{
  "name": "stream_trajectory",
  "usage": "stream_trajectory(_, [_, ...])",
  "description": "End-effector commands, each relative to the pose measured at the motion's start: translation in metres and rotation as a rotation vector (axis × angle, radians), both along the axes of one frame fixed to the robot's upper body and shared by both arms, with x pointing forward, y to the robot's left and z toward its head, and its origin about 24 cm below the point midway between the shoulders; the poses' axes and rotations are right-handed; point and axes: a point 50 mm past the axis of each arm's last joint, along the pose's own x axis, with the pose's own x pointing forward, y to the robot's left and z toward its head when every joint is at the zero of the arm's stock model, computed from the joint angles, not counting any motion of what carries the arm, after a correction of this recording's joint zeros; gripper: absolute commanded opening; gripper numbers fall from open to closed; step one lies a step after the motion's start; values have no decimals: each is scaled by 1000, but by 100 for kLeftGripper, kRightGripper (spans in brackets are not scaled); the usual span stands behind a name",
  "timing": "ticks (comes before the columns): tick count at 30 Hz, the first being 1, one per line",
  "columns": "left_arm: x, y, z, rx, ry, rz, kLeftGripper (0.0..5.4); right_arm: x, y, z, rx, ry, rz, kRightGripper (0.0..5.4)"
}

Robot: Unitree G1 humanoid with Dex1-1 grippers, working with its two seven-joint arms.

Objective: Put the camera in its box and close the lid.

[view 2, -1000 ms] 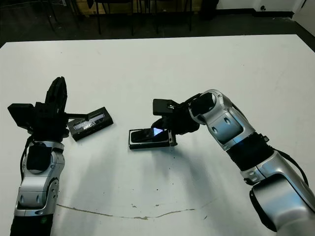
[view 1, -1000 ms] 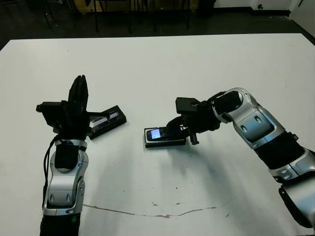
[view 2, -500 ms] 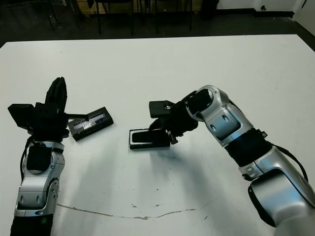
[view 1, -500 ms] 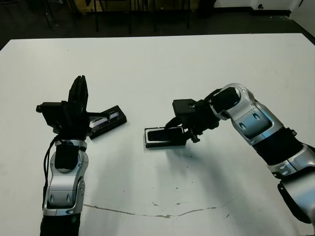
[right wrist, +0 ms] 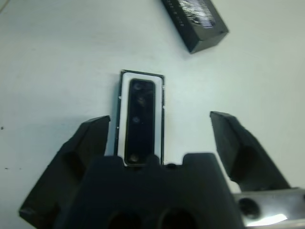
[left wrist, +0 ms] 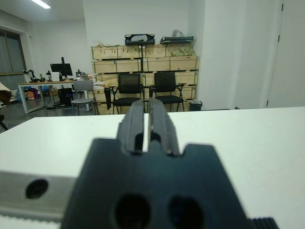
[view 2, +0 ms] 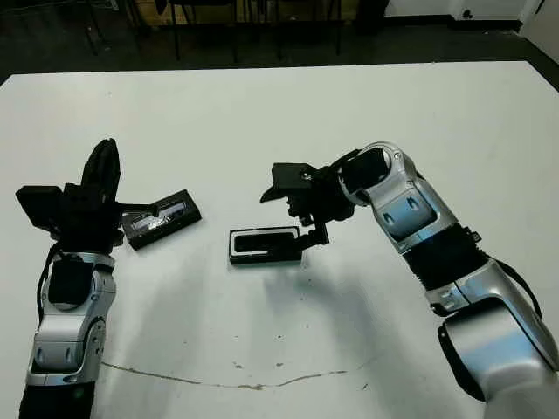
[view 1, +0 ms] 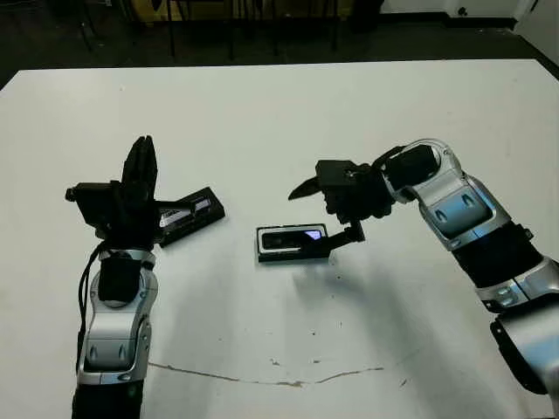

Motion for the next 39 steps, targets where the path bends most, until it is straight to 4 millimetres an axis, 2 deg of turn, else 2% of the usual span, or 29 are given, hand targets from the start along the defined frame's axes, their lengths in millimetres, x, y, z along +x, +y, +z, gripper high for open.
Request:
stream_trajectory(1, [-1, 2, -8, -4, 42, 9, 0, 1, -9, 1, 24, 7, -66, 537])
stream_trajectory(4, [-1, 4, -8, -6, 41, 14, 0, 2, -17, 13, 162, -46, -164, 539])
stream_trajectory(7, [-2, 6, -8, -4, 37, 15, 0, 1, -28, 24, 335, -118, -362, 539])
stream_trajectory(10, [-2, 7, -7, 1, 37, 17, 0, -3, -39, 33, 478, -212, -531, 508])
stream_trajectory(14, [-3, 8, -6, 9, 38, 17, 0, -11, -51, 34, 667, -233, -710, 439])
stream_trajectory(23, [-2, 9, -6, 6, 35, 6, 0, -21, -66, 19, 675, -295, -796, 269])
stream_trajectory(37, [-4, 14, -6, 17, 38, 9, 0, -41, -61, -7, 702, -313, -858, 10])
stream_trajectory(39, [-4, 16, -5, 21, 38, 5, 0, -45, -64, -10, 726, -311, -925, 1])
